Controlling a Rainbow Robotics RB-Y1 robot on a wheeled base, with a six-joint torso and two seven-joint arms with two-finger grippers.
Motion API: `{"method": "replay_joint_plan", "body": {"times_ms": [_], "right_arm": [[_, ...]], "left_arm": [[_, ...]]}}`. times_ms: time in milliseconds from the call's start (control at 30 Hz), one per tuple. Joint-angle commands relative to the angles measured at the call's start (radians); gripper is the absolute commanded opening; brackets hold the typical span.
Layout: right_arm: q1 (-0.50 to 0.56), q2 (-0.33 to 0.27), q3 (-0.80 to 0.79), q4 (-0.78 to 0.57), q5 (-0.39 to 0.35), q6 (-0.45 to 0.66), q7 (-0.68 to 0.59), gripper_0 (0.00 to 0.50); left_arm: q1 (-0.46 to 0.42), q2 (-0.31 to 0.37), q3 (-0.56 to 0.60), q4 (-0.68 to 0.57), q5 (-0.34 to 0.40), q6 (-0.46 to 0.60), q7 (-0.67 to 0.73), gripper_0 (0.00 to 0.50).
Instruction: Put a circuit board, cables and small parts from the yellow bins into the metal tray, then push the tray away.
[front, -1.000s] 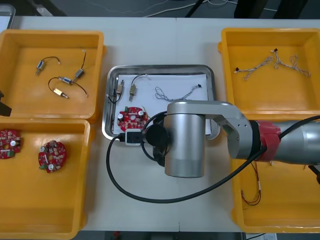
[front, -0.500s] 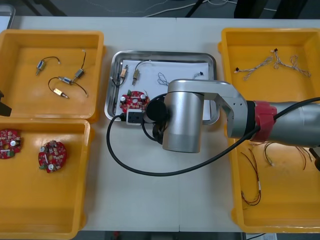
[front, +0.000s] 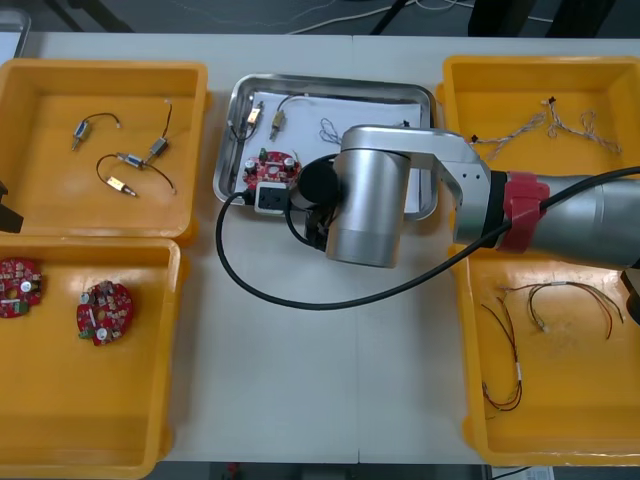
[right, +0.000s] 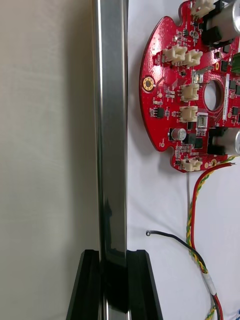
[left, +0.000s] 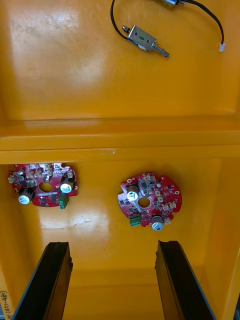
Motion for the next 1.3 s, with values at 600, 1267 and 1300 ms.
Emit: {"method": "replay_joint_plan", "body": {"times_ms": [600,1267,1300], "right_arm": [[-0.096,0.018,0.005,0.159,0.028,-0.166,0.249,0.000],[-0.128,0.061,0.005,0.300,0.026,-0.281,0.250,0.000],[-0.128,0.061,0.007,0.300,0.026,-0.284,0.250,0.000]], "left_arm": [[0.012,0.045,0.035,-0.025,0.008,0.010,0.049,0.500],[0.012,0.045,0.035,-0.025,0.008,0.010,0.049,0.500],[0.012,0.045,0.035,-0.025,0.008,0.010,0.049,0.500]]}}
